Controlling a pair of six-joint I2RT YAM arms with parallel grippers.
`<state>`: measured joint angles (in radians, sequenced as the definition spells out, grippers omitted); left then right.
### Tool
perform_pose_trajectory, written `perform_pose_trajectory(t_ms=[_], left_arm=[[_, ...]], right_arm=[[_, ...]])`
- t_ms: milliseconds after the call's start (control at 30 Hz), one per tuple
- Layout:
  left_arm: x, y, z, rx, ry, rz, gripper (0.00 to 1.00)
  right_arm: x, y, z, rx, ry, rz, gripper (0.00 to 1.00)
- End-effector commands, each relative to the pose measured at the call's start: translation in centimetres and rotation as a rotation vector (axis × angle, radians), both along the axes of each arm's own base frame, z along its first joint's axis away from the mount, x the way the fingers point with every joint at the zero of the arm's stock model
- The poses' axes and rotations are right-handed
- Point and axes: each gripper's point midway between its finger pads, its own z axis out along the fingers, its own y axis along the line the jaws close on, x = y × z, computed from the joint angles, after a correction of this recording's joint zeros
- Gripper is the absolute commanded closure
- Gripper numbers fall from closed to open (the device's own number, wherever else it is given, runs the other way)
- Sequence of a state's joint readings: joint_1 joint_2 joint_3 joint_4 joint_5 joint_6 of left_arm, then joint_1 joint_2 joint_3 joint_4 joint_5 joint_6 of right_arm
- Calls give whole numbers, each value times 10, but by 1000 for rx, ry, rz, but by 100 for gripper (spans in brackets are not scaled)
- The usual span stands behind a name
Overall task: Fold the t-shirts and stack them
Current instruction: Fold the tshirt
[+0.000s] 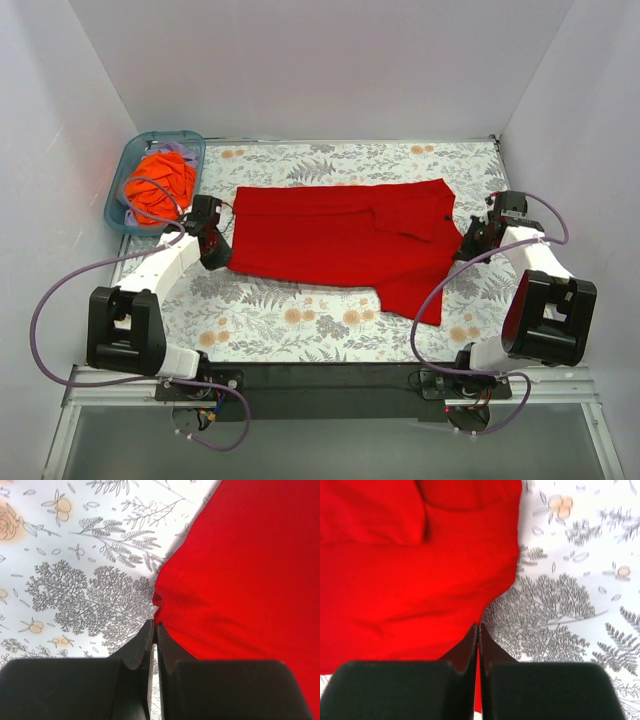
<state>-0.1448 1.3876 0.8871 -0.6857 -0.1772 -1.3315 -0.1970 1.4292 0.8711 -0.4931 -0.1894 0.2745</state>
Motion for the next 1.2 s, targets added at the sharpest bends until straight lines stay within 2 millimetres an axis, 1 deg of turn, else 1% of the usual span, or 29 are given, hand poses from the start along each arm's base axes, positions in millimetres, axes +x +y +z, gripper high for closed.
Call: perform_pose_trajectory(t_ms=[0,67,100,133,200,233,267,300,333,367,400,433,467,500,567,600,633,700,900,933,1033,1067,1133,1167], left_arm=[[17,0,15,-7,-28,10,100],[24,-1,14,-15,-19,10,100],[31,-1,19,-18,-32,11,100],[34,-1,15,-16,-17,9,100],[44,-2,20,-17,-29,7,100],[48,-1,19,-18,-31,10,100],[51,0,16,-14,-19,13,100],[56,1,18,-15,-26,17,100],[60,2,19,-18,-28,19,100],[62,3,14,-16,-15,22,100],[65,6,14,-16,-16,31,100],[70,7,17,-20,-28,33,100],[72,8,17,-19,-28,34,100],[74,10,13,-19,-20,41,100],[80,12,15,-19,-28,46,100],[81,13,11,-18,-18,49,100],[86,14,13,-19,-28,52,100],[89,16,9,-24,-21,58,100],[107,15,8,-31,-43,52,100],[109,15,4,-32,-34,48,100],[121,13,6,-35,-51,39,100],[123,12,3,-41,-48,34,100],[131,11,6,-44,-63,21,100],[133,10,3,-44,-57,17,100]], right_arm=[[15,-1,15,13,-16,24,99],[24,-2,20,17,-18,26,99],[27,-3,21,19,-18,27,99],[33,-3,25,20,-23,31,99],[40,-4,27,25,-24,32,99],[42,-4,24,29,-11,34,99],[49,-5,29,30,-21,34,99],[53,-5,31,32,-24,37,99],[56,-6,28,34,-15,39,99],[61,-6,32,36,-24,41,99],[64,-7,33,36,-25,41,99],[66,-6,29,39,-12,45,99],[69,-6,30,41,-17,47,99],[74,-8,32,40,-24,48,99],[78,-7,28,53,-13,54,99],[83,-7,31,57,-21,57,99],[85,-6,27,64,-12,58,99],[90,-5,25,81,-9,64,99],[99,-4,19,96,1,70,99],[102,-5,21,94,-4,68,99],[105,-7,20,84,-6,62,99],[107,-9,20,77,-6,59,99],[108,-11,17,68,3,52,99],[109,-11,16,66,4,52,99]])
